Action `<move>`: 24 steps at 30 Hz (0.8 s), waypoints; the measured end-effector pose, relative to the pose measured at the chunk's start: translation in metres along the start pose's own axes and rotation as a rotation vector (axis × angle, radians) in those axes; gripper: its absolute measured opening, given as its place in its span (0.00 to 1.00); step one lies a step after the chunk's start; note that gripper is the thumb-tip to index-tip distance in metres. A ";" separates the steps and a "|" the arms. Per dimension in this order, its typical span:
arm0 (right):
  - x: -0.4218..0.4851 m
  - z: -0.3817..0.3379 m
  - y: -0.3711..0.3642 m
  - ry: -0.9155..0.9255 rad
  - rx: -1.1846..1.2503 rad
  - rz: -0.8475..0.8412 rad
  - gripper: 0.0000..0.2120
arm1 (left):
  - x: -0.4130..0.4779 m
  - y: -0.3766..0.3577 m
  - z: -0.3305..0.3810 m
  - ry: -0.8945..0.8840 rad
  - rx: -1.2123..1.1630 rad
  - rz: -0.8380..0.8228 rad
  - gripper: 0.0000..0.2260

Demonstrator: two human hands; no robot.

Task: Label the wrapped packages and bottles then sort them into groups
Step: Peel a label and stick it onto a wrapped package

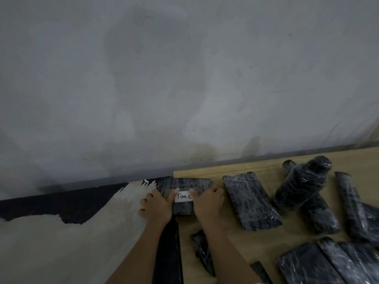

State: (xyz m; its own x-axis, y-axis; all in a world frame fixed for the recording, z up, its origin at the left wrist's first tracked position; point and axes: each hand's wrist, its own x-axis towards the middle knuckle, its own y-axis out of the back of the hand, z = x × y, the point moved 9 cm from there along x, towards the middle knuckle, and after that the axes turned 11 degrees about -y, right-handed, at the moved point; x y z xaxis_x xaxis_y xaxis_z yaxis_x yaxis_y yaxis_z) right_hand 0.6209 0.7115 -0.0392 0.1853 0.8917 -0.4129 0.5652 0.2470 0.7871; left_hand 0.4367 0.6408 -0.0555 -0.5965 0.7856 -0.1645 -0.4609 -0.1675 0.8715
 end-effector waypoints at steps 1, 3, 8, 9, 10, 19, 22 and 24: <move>-0.001 -0.001 0.001 0.005 -0.022 0.015 0.38 | -0.001 0.000 0.001 -0.010 0.022 0.002 0.35; -0.001 -0.005 0.002 0.036 -0.127 0.042 0.31 | -0.001 0.000 0.003 -0.032 0.045 0.008 0.39; -0.003 -0.007 0.002 0.047 -0.135 0.019 0.32 | 0.000 0.001 0.002 0.000 0.080 0.011 0.43; -0.005 -0.006 0.001 0.060 -0.113 0.010 0.35 | 0.000 0.001 0.002 0.011 0.080 0.017 0.41; -0.006 -0.006 -0.001 0.075 -0.116 0.000 0.38 | 0.000 0.001 0.001 0.022 0.081 0.026 0.39; 0.004 -0.008 -0.003 0.093 -0.136 -0.060 0.34 | 0.002 -0.002 -0.001 0.076 0.001 0.021 0.26; 0.018 -0.003 -0.008 0.072 -0.013 -0.123 0.28 | 0.007 -0.003 -0.002 0.051 -0.112 0.018 0.24; 0.021 0.003 -0.007 0.059 0.077 -0.167 0.25 | 0.010 -0.005 -0.006 0.014 -0.186 -0.010 0.23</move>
State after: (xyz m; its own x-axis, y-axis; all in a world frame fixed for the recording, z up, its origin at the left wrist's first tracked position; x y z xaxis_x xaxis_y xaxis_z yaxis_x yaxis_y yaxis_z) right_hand 0.6233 0.7273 -0.0546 0.0374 0.8620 -0.5056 0.6446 0.3658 0.6714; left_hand 0.4296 0.6460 -0.0646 -0.5998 0.7797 -0.1799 -0.5795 -0.2683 0.7695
